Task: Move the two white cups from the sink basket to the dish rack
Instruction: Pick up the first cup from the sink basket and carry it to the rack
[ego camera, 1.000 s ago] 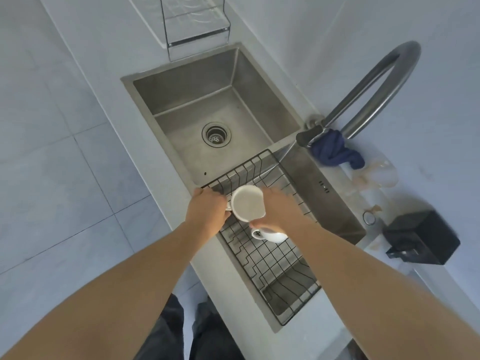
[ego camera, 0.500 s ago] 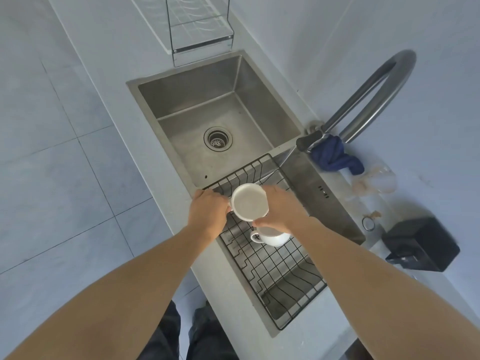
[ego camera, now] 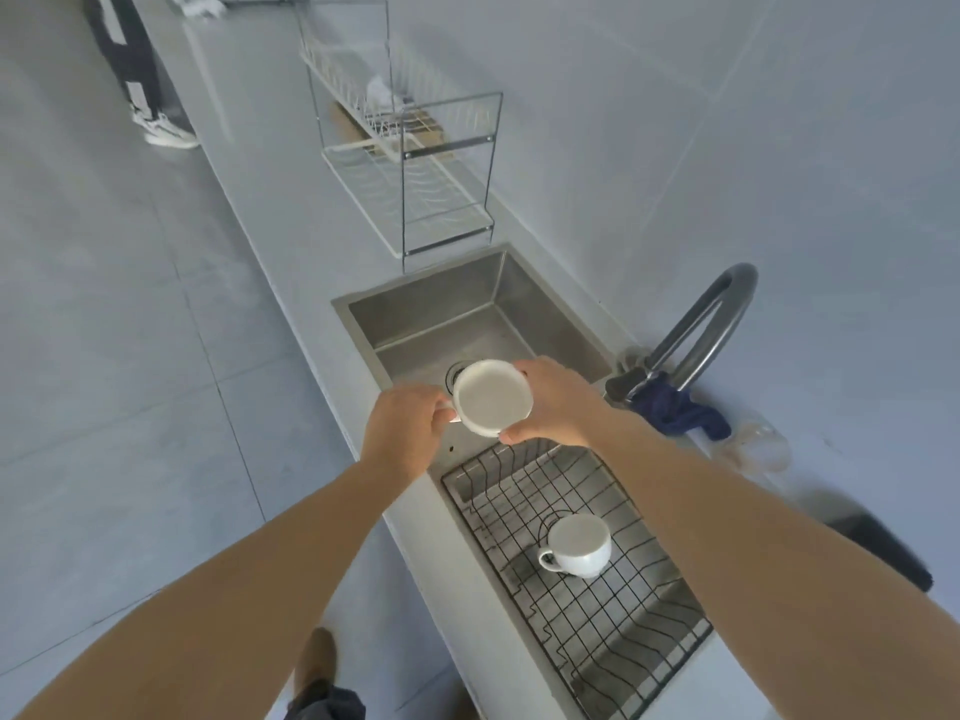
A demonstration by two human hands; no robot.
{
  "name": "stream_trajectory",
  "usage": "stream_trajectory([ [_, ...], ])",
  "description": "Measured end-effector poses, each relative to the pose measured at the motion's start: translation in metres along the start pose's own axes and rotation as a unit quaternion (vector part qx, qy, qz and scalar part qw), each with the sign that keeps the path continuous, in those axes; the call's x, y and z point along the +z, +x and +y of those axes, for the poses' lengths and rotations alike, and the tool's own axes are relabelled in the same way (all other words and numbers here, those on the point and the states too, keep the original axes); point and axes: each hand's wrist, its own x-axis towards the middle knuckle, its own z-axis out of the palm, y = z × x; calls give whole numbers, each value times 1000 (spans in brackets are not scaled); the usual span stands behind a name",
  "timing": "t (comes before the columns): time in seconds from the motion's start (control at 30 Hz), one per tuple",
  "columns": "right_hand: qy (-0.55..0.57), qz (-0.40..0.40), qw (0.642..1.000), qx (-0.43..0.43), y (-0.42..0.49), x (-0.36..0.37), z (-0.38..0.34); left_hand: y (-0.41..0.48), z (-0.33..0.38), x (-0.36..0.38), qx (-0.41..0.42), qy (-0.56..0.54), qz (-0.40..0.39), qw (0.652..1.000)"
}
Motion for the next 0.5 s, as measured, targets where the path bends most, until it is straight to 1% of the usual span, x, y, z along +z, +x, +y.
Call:
stream_trajectory([
  [0.2, 26, 14, 999, -36, 74, -16, -89, 41, -66, -81, -16, 18, 21, 999],
  [0.3, 42, 26, 998, -36, 119, -18, -139, 69, -114, -121, -15, 22, 20, 999],
  [0.5, 34, 32, 999, -23, 211, -21, -222, 130, -197, -192, 10, 41, 34, 999],
])
